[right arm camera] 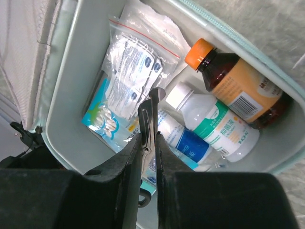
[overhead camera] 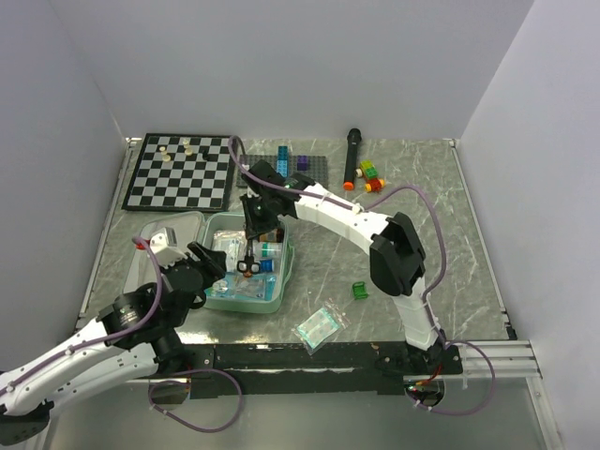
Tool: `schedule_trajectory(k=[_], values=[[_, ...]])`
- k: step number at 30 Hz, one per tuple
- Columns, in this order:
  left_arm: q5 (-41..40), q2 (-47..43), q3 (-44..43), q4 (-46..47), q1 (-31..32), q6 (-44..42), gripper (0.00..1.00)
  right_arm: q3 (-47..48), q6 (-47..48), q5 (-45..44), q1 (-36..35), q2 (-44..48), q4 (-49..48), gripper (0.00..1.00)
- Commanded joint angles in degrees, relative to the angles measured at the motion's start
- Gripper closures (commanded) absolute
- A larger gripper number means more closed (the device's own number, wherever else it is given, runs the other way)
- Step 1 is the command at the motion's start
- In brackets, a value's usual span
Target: Organize the medicine kit
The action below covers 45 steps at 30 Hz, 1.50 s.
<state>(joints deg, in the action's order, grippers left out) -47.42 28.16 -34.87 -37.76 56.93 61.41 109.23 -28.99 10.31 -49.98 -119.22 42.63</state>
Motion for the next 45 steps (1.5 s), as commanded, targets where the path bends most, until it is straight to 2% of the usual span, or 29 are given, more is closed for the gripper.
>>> schedule_trajectory(k=[1, 7, 11, 14, 19, 23, 26, 29, 37, 40, 43, 45], values=[[-1.4, -1.5, -1.0, -1.1, -0.1, 1.7, 0.30, 3.8, -1.2, 2.9, -0.7, -1.5, 0.2, 0.83], [-1.5, -0.8, -1.1, -1.2, -0.1, 1.7, 0.30, 5.5, -2.3, 6.5, -2.2, -3.9, -0.5, 0.74], [-1.6, -0.6, -1.3, -1.4, -0.1, 2.0, 0.30, 6.5, -4.0, 7.4, -2.7, -4.7, -0.6, 0.51], [-1.7, -0.7, -1.3, -2.3, -0.1, 2.8, 0.30, 3.7, -4.6, 5.6, -2.2, -2.1, -2.2, 0.41], [-2.1, -1.7, -1.1, -3.7, -0.1, 4.1, 0.30, -5.0, -3.0, 1.7, -1.8, 6.4, -5.4, 0.40], [-4.0, -2.1, -0.8, -8.0, -0.1, 9.2, 0.28, -16.7, -0.4, -8.2, -1.3, 15.1, -6.9, 0.40], [-3.6, -3.1, -0.2, -10.5, -0.1, 13.6, 0.23, -25.8, 1.2, -14.0, 0.0, 20.5, -8.8, 0.36], [-2.1, -4.7, 1.1, -11.2, -0.1, 16.7, 0.16, -32.7, 1.9, -13.7, 1.2, 23.2, -11.9, 0.32], [3.4, -5.8, 3.9, -13.4, -0.1, 25.6, 0.09, -33.6, 0.5, -7.0, 1.8, 21.2, -17.8, 0.27], [4.2, -5.2, 4.4, -13.7, -0.1, 27.7, 0.07, -30.2, 1.5, -7.6, 2.0, 17.5, -15.5, 0.26], [4.4, -5.1, 4.6, -14.2, -0.1, 29.5, 0.07, -31.3, 1.0, -7.8, 3.4, 15.8, -14.8, 0.31], [4.4, -5.5, 5.2, -13.8, -0.1, 29.8, 0.07, -34.3, 0.1, -6.5, 5.5, 16.6, -16.3, 0.37]])
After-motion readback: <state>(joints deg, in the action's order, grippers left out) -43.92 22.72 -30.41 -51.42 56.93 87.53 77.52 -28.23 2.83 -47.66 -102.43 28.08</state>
